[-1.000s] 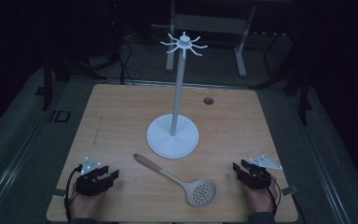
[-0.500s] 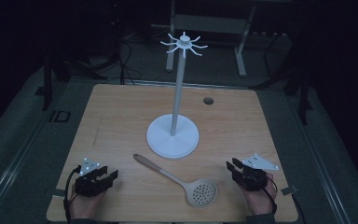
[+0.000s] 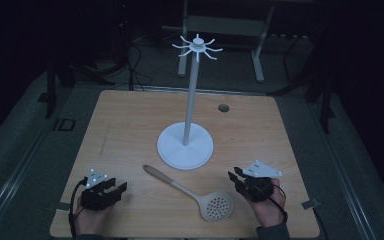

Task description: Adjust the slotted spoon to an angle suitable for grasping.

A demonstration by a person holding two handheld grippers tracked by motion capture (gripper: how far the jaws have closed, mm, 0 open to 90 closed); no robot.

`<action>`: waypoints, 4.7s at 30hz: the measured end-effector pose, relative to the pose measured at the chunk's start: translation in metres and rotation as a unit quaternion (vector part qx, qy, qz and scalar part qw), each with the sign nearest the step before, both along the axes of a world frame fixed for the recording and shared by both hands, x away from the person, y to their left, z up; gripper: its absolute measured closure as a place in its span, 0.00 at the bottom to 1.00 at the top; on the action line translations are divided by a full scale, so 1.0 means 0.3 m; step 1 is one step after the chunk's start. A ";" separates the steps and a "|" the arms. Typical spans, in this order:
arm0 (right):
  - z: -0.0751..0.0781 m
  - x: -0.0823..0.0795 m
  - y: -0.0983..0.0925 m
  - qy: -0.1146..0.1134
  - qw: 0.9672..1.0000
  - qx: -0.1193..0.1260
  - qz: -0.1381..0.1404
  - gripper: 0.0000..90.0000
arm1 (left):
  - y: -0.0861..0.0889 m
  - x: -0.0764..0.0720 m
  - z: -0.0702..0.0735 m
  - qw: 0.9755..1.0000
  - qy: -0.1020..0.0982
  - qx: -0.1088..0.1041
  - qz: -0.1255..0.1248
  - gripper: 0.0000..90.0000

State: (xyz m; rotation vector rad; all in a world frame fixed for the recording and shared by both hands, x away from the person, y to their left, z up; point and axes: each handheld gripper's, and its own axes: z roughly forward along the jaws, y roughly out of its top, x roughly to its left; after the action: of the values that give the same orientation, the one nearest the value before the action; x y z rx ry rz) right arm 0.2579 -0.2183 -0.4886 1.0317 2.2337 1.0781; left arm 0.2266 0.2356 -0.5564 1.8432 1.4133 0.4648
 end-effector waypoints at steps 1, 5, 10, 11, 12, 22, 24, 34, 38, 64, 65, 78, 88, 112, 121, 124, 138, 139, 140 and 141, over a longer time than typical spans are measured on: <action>0.003 0.002 0.009 0.001 1.000 -0.001 0.005 0.77 | 0.000 0.000 0.000 1.000 0.000 0.000 0.000 0.55; 0.012 0.016 0.045 0.012 1.000 -0.006 0.025 0.77 | -0.001 0.002 -0.002 1.000 0.001 0.002 0.000 0.55; 0.030 0.036 0.095 0.023 0.998 -0.020 0.052 0.77 | 0.000 0.004 -0.003 1.000 0.001 0.002 0.000 0.55; 0.030 0.036 0.095 0.023 0.998 -0.020 0.052 0.77 | 0.000 0.004 -0.003 1.000 0.001 0.002 0.000 0.55; 0.033 0.040 0.105 0.024 0.998 -0.023 0.056 0.77 | 0.001 0.005 -0.004 1.000 0.002 0.002 0.001 0.55; 0.070 0.090 0.213 0.035 0.992 -0.059 0.103 0.77 | -0.009 0.014 -0.007 1.000 -0.006 0.009 -0.005 0.54; 0.068 0.098 0.233 0.040 0.991 -0.064 0.112 0.77 | -0.011 0.015 -0.007 1.000 -0.007 0.013 -0.007 0.53; 0.013 0.125 0.333 0.077 0.980 -0.099 0.153 0.77 | -0.013 0.015 -0.007 1.000 -0.006 0.016 -0.009 0.53; -0.012 0.133 0.367 0.086 0.976 -0.115 0.164 0.78 | -0.013 0.016 -0.007 1.000 -0.006 0.016 -0.010 0.53; -0.045 0.181 0.569 0.133 0.955 -0.169 0.205 0.77 | -0.009 0.017 -0.008 1.000 -0.006 0.014 -0.010 0.53; -0.048 0.184 0.575 0.135 0.954 -0.171 0.207 0.77 | -0.009 0.017 -0.008 1.000 -0.006 0.014 -0.009 0.53; -0.084 0.208 0.643 0.157 0.945 -0.189 0.217 0.80 | -0.006 0.017 -0.007 1.000 -0.005 0.012 -0.008 0.53; -0.113 0.226 0.665 0.189 0.936 -0.202 0.218 0.77 | -0.008 0.019 -0.009 1.000 -0.003 0.013 -0.008 0.53; -0.151 0.256 0.743 0.225 0.917 -0.246 0.219 0.80 | -0.007 0.017 -0.009 1.000 -0.004 0.010 -0.010 0.53; -0.134 0.246 0.727 0.215 0.926 -0.229 0.212 0.81 | -0.006 0.016 -0.009 1.000 -0.004 0.011 -0.010 0.53; -0.115 0.243 0.708 0.208 0.931 -0.214 0.211 0.81 | -0.008 0.016 -0.009 1.000 -0.005 0.011 -0.010 0.53; 0.003 0.219 0.563 0.142 0.969 -0.116 0.167 0.82 | -0.010 0.019 -0.011 1.000 -0.005 0.014 -0.011 0.53; 0.011 0.217 0.552 0.137 0.971 -0.109 0.164 0.82 | -0.011 0.019 -0.011 1.000 -0.005 0.014 -0.011 0.53; 0.017 0.214 0.541 0.134 0.973 -0.100 0.158 0.82 | -0.011 0.019 -0.011 1.000 -0.004 0.015 -0.011 0.53; 0.022 0.211 0.531 0.130 0.975 -0.094 0.153 0.82 | -0.013 0.019 -0.012 1.000 -0.005 0.015 -0.011 0.53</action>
State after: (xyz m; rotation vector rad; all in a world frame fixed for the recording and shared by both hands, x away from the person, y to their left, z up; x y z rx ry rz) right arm 0.3212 -0.0588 -0.4820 0.8034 2.7152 0.8663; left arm 0.2323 0.2319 -0.5598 1.8766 1.3848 0.4847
